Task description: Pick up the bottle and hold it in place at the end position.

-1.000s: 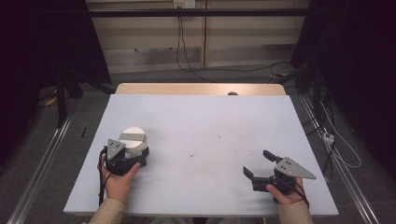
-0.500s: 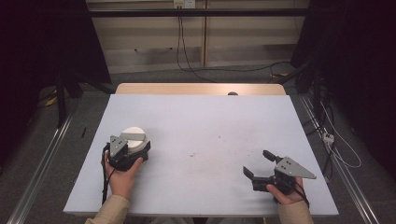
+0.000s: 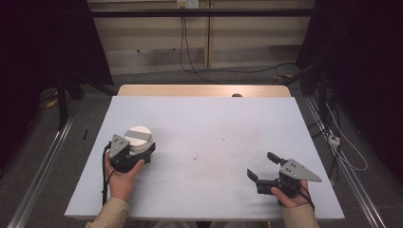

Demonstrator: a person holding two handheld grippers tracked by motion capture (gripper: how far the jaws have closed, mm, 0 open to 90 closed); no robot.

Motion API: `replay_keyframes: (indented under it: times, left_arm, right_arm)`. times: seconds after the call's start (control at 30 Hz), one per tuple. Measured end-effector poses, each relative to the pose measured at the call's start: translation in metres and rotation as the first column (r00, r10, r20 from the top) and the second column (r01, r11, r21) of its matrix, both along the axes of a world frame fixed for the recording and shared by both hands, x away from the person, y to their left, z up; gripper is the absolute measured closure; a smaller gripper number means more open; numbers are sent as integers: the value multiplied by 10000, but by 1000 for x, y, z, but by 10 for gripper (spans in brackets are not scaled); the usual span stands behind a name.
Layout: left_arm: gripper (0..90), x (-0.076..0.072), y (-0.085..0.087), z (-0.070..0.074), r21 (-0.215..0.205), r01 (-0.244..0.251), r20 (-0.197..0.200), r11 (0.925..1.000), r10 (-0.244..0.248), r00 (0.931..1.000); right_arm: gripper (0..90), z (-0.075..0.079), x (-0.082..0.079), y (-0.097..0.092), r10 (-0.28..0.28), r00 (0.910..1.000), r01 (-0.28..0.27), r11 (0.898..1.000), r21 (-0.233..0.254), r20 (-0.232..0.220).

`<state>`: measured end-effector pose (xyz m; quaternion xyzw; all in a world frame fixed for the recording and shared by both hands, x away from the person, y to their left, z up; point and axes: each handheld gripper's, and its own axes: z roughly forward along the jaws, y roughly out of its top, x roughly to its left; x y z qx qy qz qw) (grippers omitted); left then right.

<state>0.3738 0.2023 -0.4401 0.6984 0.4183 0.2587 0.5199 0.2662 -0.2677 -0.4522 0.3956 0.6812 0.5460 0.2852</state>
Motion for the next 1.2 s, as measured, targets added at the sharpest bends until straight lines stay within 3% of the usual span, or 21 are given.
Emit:
replay_keyframes:
  times: [0.23, 0.7, 0.83, 1.0, 1.2]
  left_arm:
    - [177, 5, -6, 4, 142, 744, 129, 9971, -745, 9971]
    - [180, 22, -31, 8, 154, 1635, 343, 9864, -1640, 9859]
    - [181, 25, -36, 7, 227, 1688, 354, 9854, -1695, 9849]
    - [183, 23, -39, 7, -90, 1767, 452, 9842, -1761, 9833]
    - [185, 23, -38, 7, -82, 1791, 533, 9838, -1784, 9825]
  right_arm:
    - [36, 0, 2, 1, -10, 10000, 10, 10000, 2, 20]
    - [36, 0, 4, 2, -13, 10000, 13, 10000, -9, 48]
    - [36, 1, 5, 2, -17, 10000, 17, 10000, -12, 52]
    - [36, 1, 5, 2, -23, 10000, 23, 10000, -18, 69]
    - [36, 1, 5, 2, -9, 10000, 9, 10000, -14, 77]
